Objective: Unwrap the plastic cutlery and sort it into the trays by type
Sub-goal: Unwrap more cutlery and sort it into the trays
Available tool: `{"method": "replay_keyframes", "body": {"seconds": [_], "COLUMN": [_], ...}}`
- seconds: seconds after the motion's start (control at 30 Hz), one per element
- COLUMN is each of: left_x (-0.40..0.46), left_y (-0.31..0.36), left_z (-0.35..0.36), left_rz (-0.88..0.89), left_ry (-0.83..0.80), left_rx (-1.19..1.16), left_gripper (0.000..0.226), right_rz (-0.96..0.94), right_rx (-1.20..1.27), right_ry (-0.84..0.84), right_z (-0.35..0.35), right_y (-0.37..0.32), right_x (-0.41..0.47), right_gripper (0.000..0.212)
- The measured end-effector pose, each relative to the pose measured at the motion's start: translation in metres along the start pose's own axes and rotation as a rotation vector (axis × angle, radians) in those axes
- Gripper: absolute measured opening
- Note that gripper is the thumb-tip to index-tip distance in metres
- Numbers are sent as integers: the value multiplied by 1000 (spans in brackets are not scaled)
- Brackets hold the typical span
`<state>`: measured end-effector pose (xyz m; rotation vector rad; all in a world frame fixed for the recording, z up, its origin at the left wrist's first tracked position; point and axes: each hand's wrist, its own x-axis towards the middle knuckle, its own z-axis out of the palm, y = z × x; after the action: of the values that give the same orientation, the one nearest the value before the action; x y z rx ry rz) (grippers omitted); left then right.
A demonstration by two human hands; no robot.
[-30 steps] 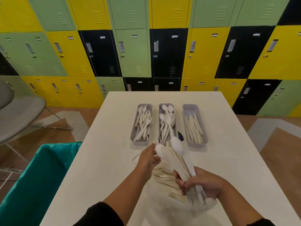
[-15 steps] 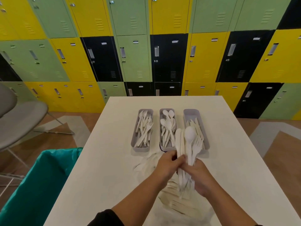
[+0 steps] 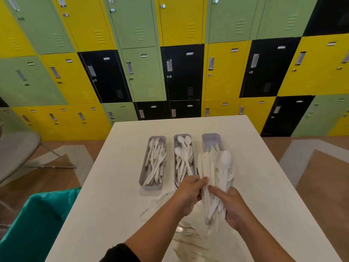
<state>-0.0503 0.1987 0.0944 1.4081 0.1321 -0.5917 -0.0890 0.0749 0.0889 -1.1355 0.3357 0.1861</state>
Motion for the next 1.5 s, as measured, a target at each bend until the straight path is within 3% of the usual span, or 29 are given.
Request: {"method": "replay_keyframes", "body": {"seconds": [0.13, 0.23, 0.33, 0.53, 0.73, 1.03, 1.17, 1.37, 1.5], "left_x": [16, 32, 50, 82, 111, 137, 150, 169, 180], "left_y": [3, 10, 13, 13, 12, 10, 11, 20, 32], "left_z": [8, 19, 28, 44, 37, 35, 34, 35, 31], "left_rz": [38, 17, -29, -121, -21, -68, -23, -32, 81], "left_ry": [32, 83, 73, 121, 175, 223, 246, 274, 278], "left_rx": [44, 88, 89, 77, 74, 94, 184, -29, 140], "left_gripper": [21, 49, 25, 36, 10, 25, 6, 11, 8], "right_rz": [-18, -33, -33, -6, -2, -23, -36, -61, -78], "right_rx": [-38, -47, -21, -42, -75, -67, -81, -86, -78], "right_ry": [58, 106, 141, 176, 166, 270, 293, 358, 350], "right_z": [-7, -13, -20, -35, -48, -56, -57, -63, -64], "right_y": [-6, -10, -12, -18, -22, -20, -21, -23, -28], "right_x": [14, 26, 40, 69, 92, 114, 121, 130, 134], "right_gripper": [15, 21, 27, 26, 28, 26, 26, 29, 29]}}
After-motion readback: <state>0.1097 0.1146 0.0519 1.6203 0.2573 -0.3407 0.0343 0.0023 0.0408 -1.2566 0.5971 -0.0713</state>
